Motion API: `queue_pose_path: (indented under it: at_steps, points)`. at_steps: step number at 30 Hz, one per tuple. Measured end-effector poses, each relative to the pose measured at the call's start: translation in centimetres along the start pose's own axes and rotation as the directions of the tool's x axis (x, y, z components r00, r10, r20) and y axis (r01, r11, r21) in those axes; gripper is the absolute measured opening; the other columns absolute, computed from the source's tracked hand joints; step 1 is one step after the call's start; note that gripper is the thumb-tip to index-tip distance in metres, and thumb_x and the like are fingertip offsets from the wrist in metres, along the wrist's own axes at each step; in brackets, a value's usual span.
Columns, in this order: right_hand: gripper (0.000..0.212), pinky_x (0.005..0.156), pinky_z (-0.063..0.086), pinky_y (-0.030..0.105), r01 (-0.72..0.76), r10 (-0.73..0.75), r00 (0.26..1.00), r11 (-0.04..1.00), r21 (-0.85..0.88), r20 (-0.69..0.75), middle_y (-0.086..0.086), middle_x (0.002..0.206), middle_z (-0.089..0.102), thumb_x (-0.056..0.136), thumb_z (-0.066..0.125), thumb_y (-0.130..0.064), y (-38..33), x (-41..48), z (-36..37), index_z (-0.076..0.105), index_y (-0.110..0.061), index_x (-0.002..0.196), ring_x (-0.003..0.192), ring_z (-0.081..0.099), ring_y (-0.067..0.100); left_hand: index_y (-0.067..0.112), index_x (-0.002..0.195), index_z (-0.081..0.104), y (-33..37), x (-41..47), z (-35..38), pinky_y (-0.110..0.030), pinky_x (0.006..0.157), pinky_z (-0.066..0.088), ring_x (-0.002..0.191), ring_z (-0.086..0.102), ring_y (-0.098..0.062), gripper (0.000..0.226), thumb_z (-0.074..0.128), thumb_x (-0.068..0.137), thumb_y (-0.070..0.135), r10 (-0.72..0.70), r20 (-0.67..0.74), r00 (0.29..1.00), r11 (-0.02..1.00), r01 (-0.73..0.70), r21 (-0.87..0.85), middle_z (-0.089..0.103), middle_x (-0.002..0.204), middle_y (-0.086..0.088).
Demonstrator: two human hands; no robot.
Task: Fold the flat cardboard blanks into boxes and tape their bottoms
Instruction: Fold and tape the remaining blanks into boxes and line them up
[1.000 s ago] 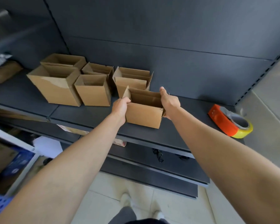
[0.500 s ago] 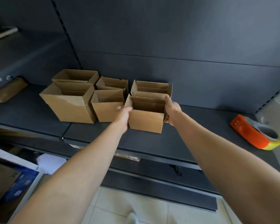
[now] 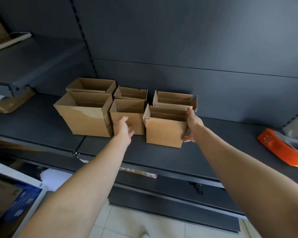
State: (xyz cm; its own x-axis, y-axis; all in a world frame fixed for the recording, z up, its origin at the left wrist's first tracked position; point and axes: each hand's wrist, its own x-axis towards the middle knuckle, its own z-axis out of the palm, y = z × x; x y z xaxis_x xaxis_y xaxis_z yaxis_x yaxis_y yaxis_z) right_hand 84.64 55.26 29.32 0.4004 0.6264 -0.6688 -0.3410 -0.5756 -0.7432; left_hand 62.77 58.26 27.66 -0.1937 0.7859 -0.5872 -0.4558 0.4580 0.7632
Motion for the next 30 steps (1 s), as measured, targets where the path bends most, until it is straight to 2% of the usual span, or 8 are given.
queue_pose_path:
  at_steps: [3, 10, 13, 17, 20, 23, 27, 30]
  points:
    - [0.071, 0.103, 0.036, 0.064, -0.013, 0.013, 1.0, 1.0, 0.014, 0.0, 0.007, 0.146, 0.04, 0.089, 0.044, -0.064, -0.1, 0.1, 0.4, 0.035, -0.02, 0.144, 0.132, 0.038, 0.039, 0.015, 0.136, 0.044, 0.7, 0.3, 0.3, -0.045, 0.102, 0.042, 0.129, 0.044, -0.028, 0.045, 0.056, 0.093, 0.019, -0.003, 0.003, 1.0, 1.0, 0.002, 0.029, 0.044, 0.141, -0.012]
    - [0.075, 0.104, 0.032, 0.063, -0.026, 0.026, 0.999, 1.0, 0.008, -0.031, 0.009, 0.148, 0.038, 0.087, 0.042, -0.068, 0.2, 0.6, 1.0, 0.035, -0.019, 0.143, 0.133, 0.036, 0.038, 0.012, 0.131, 0.049, -0.2, 0.3, 0.6, -0.04, 0.093, 0.05, 0.115, 0.054, -0.027, 0.042, 0.058, 0.091, 0.023, -0.058, -0.026, 0.998, 0.99, 0.06, 0.128, 0.052, 0.129, -0.013]
    - [0.082, 0.107, 0.032, 0.058, 0.08, -0.082, 0.994, 0.996, -0.03, -0.073, 0.006, 0.154, 0.03, 0.087, 0.039, -0.068, -0.3, 0.9, 0.4, 0.026, -0.016, 0.149, 0.138, 0.031, 0.035, 0.011, 0.127, 0.051, -1.0, -0.3, 1.5, -0.039, 0.083, 0.051, 0.108, 0.058, -0.027, 0.039, 0.057, 0.092, 0.027, -0.095, 0.018, 0.995, 0.981, 0.09, 0.169, 0.055, 0.123, -0.013]
    - [0.083, 0.113, 0.024, 0.056, 0.172, -0.172, 0.985, 0.985, -0.026, -0.011, 0.001, 0.158, 0.022, 0.086, 0.037, -0.071, -1.0, 1.4, 0.1, 0.018, -0.023, 0.152, 0.143, 0.024, 0.03, 0.008, 0.126, 0.054, -1.2, -0.6, 2.6, -0.036, 0.083, 0.049, 0.112, 0.057, -0.027, 0.035, 0.051, 0.096, 0.025, -0.102, 0.083, 0.991, 0.984, 0.088, 0.152, 0.058, 0.123, -0.014]
    - [0.081, 0.113, 0.025, 0.055, 0.18, -0.179, 0.983, 0.984, -0.015, 0.049, 0.002, 0.155, 0.03, 0.087, 0.037, -0.071, -1.6, 1.9, 0.2, 0.024, -0.023, 0.151, 0.14, 0.032, 0.03, 0.007, 0.125, 0.053, -1.1, -0.8, 3.2, -0.038, 0.087, 0.047, 0.113, 0.056, -0.026, 0.034, 0.05, 0.096, 0.024, -0.106, 0.078, 0.991, 0.988, 0.097, 0.119, 0.058, 0.118, -0.013]
    - [0.081, 0.106, 0.039, 0.052, 0.173, -0.175, 0.98, 0.984, 0.034, 0.09, 0.006, 0.144, 0.047, 0.084, 0.04, -0.071, -1.7, 2.6, 0.7, 0.034, -0.018, 0.145, 0.127, 0.049, 0.029, 0.009, 0.119, 0.055, -1.1, -0.8, 3.5, -0.039, 0.085, 0.046, 0.11, 0.055, -0.026, 0.028, 0.05, 0.096, 0.025, -0.109, 0.069, 0.992, 0.991, 0.103, 0.088, 0.058, 0.114, -0.012]
    - [0.071, 0.096, 0.051, 0.045, 0.165, -0.172, 0.976, 0.985, 0.057, 0.137, 0.008, 0.129, 0.058, 0.091, 0.04, -0.064, -1.4, 2.2, 1.8, 0.042, -0.013, 0.14, 0.111, 0.06, 0.028, 0.011, 0.085, 0.055, -0.7, -1.0, 3.5, -0.036, 0.083, 0.047, 0.101, 0.056, -0.025, 0.016, 0.049, 0.095, 0.021, -0.094, 0.071, 0.993, 0.994, 0.089, 0.067, 0.059, 0.097, -0.01]
    - [0.073, 0.097, 0.05, 0.045, 0.173, -0.177, 0.973, 0.984, 0.04, 0.146, 0.007, 0.13, 0.057, 0.09, 0.04, -0.066, -1.4, 1.6, 2.1, 0.041, -0.013, 0.14, 0.112, 0.06, 0.028, 0.013, 0.081, 0.054, -0.5, -1.4, 3.4, -0.035, 0.081, 0.046, 0.101, 0.057, -0.025, 0.017, 0.049, 0.095, 0.02, -0.08, 0.067, 0.995, 0.995, 0.075, 0.071, 0.059, 0.1, -0.011]
